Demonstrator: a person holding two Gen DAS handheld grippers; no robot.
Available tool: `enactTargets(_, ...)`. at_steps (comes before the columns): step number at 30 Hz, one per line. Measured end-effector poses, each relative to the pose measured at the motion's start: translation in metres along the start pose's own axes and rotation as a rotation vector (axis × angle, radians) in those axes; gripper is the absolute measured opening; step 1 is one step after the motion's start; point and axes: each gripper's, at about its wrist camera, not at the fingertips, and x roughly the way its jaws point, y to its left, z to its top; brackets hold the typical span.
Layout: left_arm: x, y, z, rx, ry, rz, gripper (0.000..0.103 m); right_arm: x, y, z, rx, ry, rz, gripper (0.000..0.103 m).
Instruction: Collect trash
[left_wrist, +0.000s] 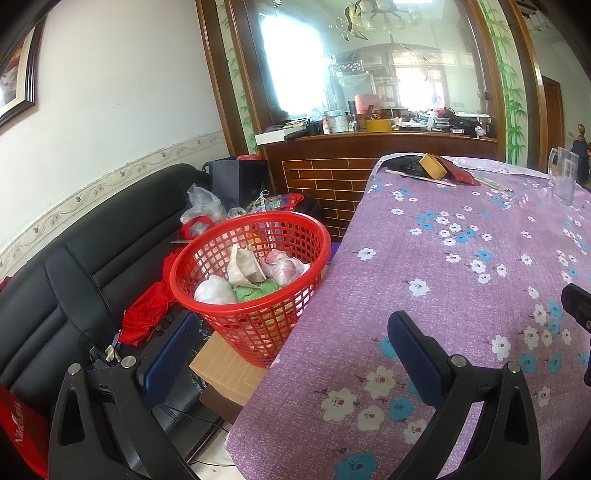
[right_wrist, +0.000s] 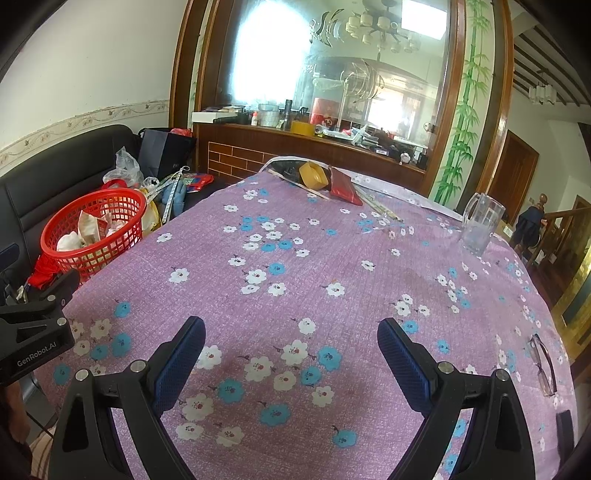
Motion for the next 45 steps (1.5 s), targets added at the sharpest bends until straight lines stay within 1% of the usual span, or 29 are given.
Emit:
enactTargets(26, 0.004, 0.001, -0.002, 0.006, 0.012, -0.001, 0.102, 0.004, 0.001, -0.006, 0.004, 0.011, 0.004, 0.097)
enactTargets(30, 0.004, -0.008, 0.001, 0.033, 0.012, -0.016, 0.102, 0.005, -0.005, -0.007, 0.026, 0.02, 0.009, 0.097)
enactTargets(32, 0.003, -0.018, 0.007, 0.058, 0.012, -0.035, 0.102, 0.009, -0.017, -0.007, 0.064, 0.038, 0.016, 0.097)
enactTargets(33, 0.002, -0.025, 0.01, 0.069, 0.013, -0.06, 0.102, 0.011, -0.024, -0.007, 0.086, 0.046, 0.011, 0.097)
enactTargets(35, 0.001, -0.035, 0.015, 0.081, 0.021, -0.103, 0.102, 0.014, -0.043, -0.009, 0.129, 0.06, -0.017, 0.096)
enactTargets(39, 0.003, -0.071, 0.026, 0.141, 0.045, -0.19, 0.102, 0.016, -0.09, -0.015, 0.239, 0.085, -0.079, 0.096)
enactTargets(40, 0.006, -0.085, 0.028, 0.158, 0.073, -0.239, 0.102, 0.017, -0.102, -0.017, 0.263, 0.096, -0.095, 0.096)
enactTargets(41, 0.008, -0.094, 0.03, 0.165, 0.092, -0.267, 0.102, 0.017, -0.112, -0.017, 0.28, 0.104, -0.109, 0.096)
enactTargets(42, 0.011, -0.108, 0.032, 0.174, 0.124, -0.311, 0.102, 0.018, -0.124, -0.021, 0.303, 0.116, -0.132, 0.096)
enactTargets(45, 0.019, -0.144, 0.033, 0.195, 0.211, -0.411, 0.102, 0.024, -0.158, -0.028, 0.349, 0.154, -0.179, 0.098)
